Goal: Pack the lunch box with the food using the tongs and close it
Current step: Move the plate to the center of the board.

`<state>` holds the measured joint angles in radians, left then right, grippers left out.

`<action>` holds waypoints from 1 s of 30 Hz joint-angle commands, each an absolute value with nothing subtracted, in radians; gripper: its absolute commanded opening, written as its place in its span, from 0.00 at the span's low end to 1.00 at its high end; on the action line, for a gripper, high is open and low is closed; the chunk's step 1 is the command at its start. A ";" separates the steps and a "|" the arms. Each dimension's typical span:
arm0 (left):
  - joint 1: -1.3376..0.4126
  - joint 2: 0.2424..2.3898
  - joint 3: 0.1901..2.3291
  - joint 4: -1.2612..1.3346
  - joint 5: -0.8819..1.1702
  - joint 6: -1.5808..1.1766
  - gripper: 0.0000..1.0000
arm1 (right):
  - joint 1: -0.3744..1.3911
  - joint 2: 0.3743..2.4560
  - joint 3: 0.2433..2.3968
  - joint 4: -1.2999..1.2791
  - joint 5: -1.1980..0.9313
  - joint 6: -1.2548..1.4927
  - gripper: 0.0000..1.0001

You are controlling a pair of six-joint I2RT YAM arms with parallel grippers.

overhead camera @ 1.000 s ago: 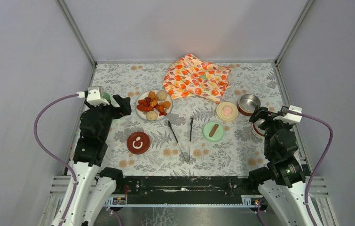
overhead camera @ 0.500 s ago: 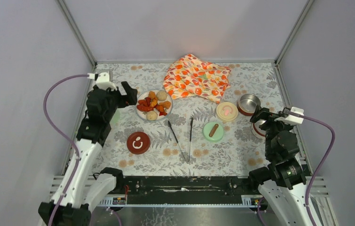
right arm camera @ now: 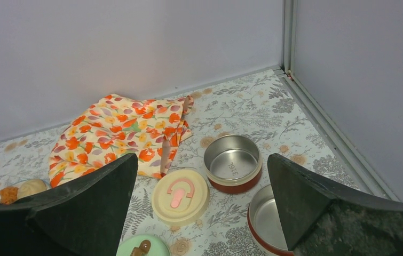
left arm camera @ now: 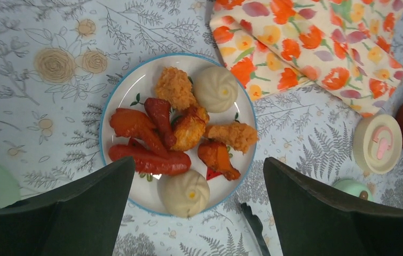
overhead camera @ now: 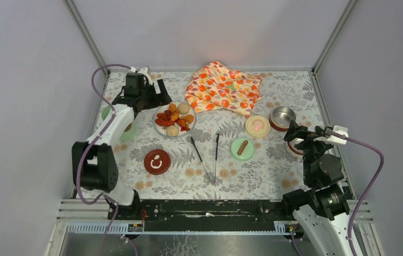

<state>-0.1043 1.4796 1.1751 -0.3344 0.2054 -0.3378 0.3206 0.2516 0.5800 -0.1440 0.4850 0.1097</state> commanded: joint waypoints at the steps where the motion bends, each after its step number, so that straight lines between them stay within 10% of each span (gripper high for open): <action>1: -0.070 1.634 1.282 -0.328 0.286 -0.380 0.99 | 0.328 0.226 0.576 -0.097 0.458 0.122 1.00; 17: 0.025 2.052 1.582 -0.430 0.387 -0.252 0.98 | 0.328 0.190 0.564 -0.090 0.436 0.127 1.00; 30: 0.027 2.065 1.431 -0.265 0.662 -0.383 0.96 | 0.328 0.177 0.563 -0.093 0.436 0.129 1.00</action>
